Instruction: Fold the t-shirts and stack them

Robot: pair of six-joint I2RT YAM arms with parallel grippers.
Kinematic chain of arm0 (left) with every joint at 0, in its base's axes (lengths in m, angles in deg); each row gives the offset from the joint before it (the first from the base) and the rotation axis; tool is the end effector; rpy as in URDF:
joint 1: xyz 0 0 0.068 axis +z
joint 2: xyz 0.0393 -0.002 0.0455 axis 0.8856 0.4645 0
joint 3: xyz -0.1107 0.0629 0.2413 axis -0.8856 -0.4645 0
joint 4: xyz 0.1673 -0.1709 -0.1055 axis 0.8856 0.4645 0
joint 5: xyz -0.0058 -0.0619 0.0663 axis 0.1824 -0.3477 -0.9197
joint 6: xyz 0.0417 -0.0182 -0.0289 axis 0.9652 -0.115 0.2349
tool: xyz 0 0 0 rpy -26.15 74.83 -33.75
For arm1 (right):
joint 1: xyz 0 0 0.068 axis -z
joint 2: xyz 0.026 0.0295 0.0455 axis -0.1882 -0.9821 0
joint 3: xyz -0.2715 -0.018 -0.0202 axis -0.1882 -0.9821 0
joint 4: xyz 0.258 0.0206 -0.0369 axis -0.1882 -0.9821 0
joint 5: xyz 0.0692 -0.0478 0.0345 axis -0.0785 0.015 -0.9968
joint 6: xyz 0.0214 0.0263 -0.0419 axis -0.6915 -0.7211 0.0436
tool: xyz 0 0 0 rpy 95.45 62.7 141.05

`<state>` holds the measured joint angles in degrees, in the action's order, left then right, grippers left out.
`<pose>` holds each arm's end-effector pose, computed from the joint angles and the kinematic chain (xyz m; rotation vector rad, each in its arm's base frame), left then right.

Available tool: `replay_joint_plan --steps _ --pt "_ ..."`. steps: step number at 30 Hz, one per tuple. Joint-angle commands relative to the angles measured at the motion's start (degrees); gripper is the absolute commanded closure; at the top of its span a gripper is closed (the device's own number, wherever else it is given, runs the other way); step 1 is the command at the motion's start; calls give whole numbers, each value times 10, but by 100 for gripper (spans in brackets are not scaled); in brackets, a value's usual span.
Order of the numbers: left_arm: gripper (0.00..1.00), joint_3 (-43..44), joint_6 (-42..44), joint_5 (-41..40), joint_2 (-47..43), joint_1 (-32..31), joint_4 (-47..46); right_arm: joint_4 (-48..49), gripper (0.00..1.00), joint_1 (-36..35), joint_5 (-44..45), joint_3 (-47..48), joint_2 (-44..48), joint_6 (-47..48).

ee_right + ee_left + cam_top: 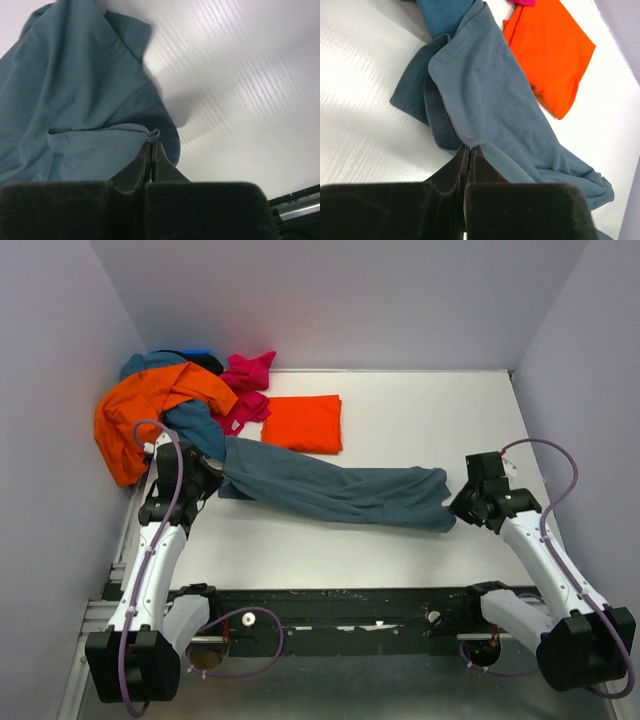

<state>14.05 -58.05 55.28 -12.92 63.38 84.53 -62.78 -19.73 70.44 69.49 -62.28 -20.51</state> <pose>0.2039 0.0024 0.2727 -0.8640 2.0370 -0.4812 0.1850 0.0205 0.2377 0.8506 2.4303 0.0323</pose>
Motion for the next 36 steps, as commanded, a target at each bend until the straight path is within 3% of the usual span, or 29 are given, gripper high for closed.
replay_joint_plan --steps 1,5,10,16,22,31,34,36 --pt "100 23 3 13 1 4 -1 61 99 2 -42 9 37 88" --pt "100 60 2 28 34 4 -9 101 99 2 -41 68 57 115" --pt "100 147 6 37 94 4 11 126 99 3 -26 188 18 125" --pt "100 219 20 54 110 3 56 121 99 3 -77 305 -1 141" --pt "100 89 31 62 29 3 78 36 99 3 -80 192 56 102" --pt "94 -118 10 163 -36 -4 8 43 99 3 -163 -29 167 76" --pt "88 -150 -17 168 -19 -9 -19 71 99 3 -201 -91 184 61" --pt "78 -161 -29 168 -8 -27 -33 84 99 3 -217 -111 187 52"
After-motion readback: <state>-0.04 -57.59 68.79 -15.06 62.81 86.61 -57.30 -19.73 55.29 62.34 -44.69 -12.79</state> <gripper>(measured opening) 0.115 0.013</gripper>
